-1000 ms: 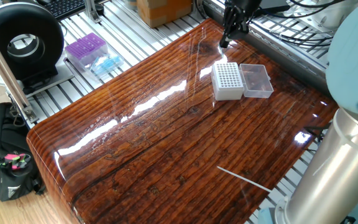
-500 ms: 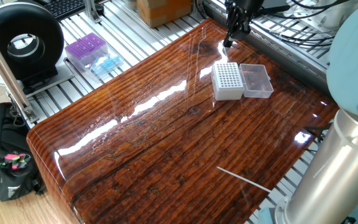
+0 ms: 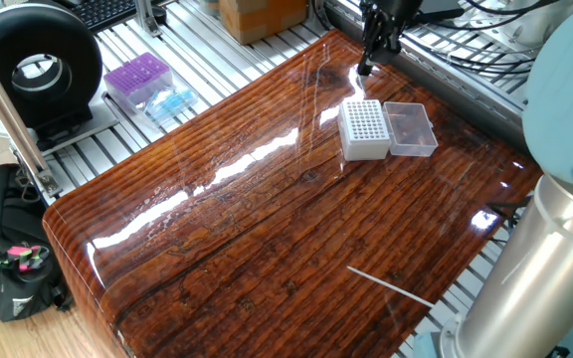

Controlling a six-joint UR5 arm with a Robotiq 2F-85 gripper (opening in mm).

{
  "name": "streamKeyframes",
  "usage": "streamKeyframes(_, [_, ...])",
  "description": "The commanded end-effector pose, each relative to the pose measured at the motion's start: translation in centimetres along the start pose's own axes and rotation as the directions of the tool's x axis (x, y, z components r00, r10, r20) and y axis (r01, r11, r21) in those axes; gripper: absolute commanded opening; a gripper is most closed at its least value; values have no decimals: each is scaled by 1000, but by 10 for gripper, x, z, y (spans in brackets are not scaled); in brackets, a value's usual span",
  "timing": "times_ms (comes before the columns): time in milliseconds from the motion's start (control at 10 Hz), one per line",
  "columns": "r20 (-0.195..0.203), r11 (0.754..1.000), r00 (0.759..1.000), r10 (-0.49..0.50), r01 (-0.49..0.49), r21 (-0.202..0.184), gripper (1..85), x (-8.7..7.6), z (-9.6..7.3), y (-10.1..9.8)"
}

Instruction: Insert a medium pipette tip into the holder for medium pipette tips

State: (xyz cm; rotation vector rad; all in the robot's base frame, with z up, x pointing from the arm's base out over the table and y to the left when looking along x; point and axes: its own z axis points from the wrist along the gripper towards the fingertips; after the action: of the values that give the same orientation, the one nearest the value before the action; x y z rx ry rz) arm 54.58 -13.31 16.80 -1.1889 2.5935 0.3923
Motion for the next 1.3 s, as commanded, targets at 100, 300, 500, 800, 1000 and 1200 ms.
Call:
streamKeyframes(100, [67,1000,998,-18,18,10,10,-17,-2,-2])
streamKeyframes(300, [52,999,998,-32,31,26,10,-14,-2,-7])
streamKeyframes(500, [47,999,998,-33,32,27,10,-12,-2,-7])
streamKeyframes(800, [40,999,998,-46,45,28,10,-11,-2,-7])
streamKeyframes(1000, [29,998,998,-49,48,27,10,-8,-2,-7])
streamKeyframes(1200, [8,998,999,-49,49,29,10,-1,-2,-8])
